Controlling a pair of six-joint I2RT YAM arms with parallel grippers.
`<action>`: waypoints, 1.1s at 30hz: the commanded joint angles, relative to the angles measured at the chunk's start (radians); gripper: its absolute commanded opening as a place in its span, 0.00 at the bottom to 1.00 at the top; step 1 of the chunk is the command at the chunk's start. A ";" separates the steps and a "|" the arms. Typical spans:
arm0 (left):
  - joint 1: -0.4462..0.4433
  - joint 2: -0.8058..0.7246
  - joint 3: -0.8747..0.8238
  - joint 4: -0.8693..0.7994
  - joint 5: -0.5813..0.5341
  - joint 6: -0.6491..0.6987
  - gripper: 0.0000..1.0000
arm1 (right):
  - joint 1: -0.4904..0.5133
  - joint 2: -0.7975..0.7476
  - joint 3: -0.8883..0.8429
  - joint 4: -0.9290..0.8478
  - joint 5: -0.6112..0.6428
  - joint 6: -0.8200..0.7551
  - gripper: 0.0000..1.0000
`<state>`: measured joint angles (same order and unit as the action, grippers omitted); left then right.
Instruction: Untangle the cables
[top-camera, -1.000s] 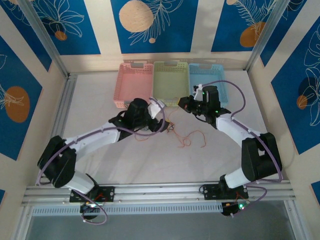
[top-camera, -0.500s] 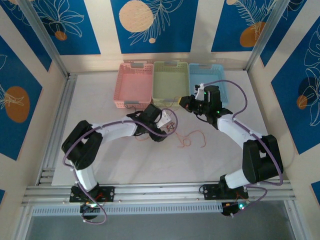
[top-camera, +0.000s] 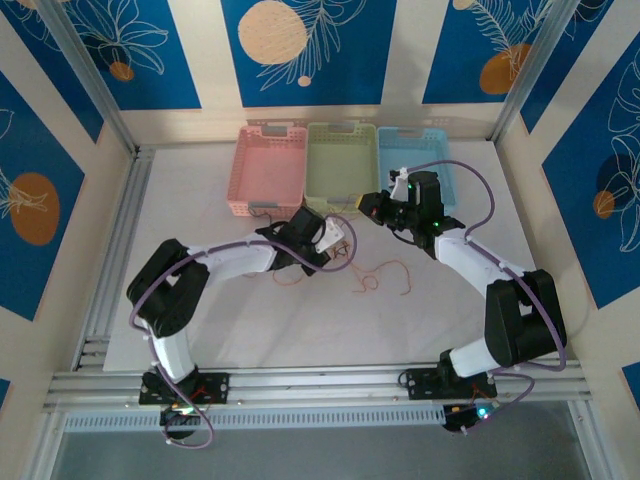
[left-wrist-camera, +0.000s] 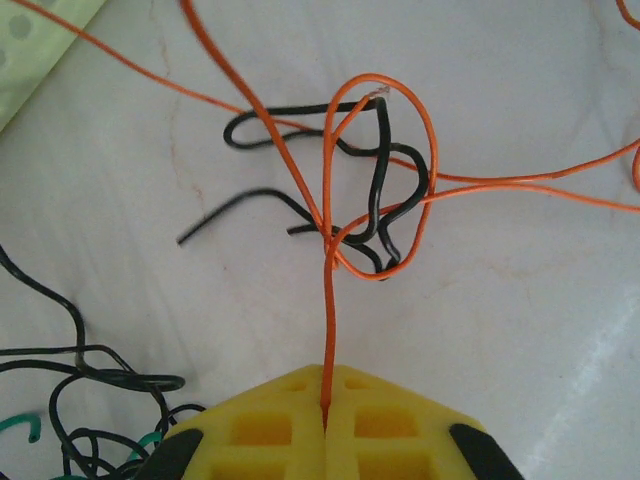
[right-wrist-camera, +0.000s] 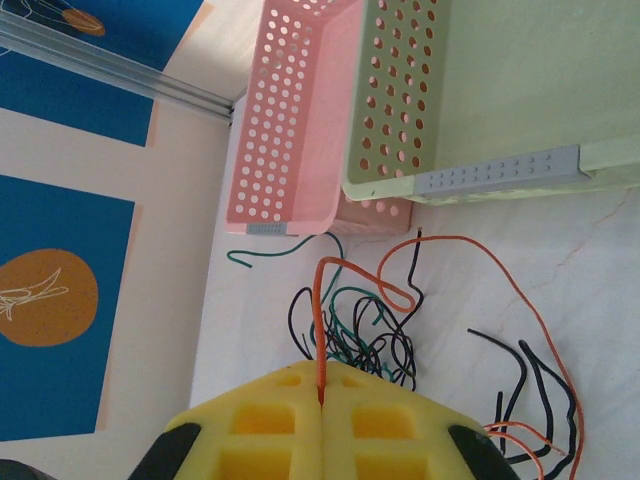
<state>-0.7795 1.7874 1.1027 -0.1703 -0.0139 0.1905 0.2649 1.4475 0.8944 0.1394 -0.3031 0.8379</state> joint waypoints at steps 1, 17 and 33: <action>-0.003 -0.081 -0.043 0.054 -0.047 -0.007 0.00 | -0.007 -0.039 -0.011 -0.017 0.001 -0.013 0.00; 0.147 -0.581 -0.361 0.055 -0.357 -0.233 0.00 | -0.214 -0.208 -0.196 -0.152 0.303 0.181 0.00; 0.410 -0.904 -0.592 0.128 -0.536 -0.433 0.00 | -0.234 -0.253 -0.226 -0.200 0.401 0.219 0.00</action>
<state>-0.4107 0.9363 0.5308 -0.0669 -0.4740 -0.1822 0.0368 1.2079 0.6838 -0.0456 0.0532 1.0416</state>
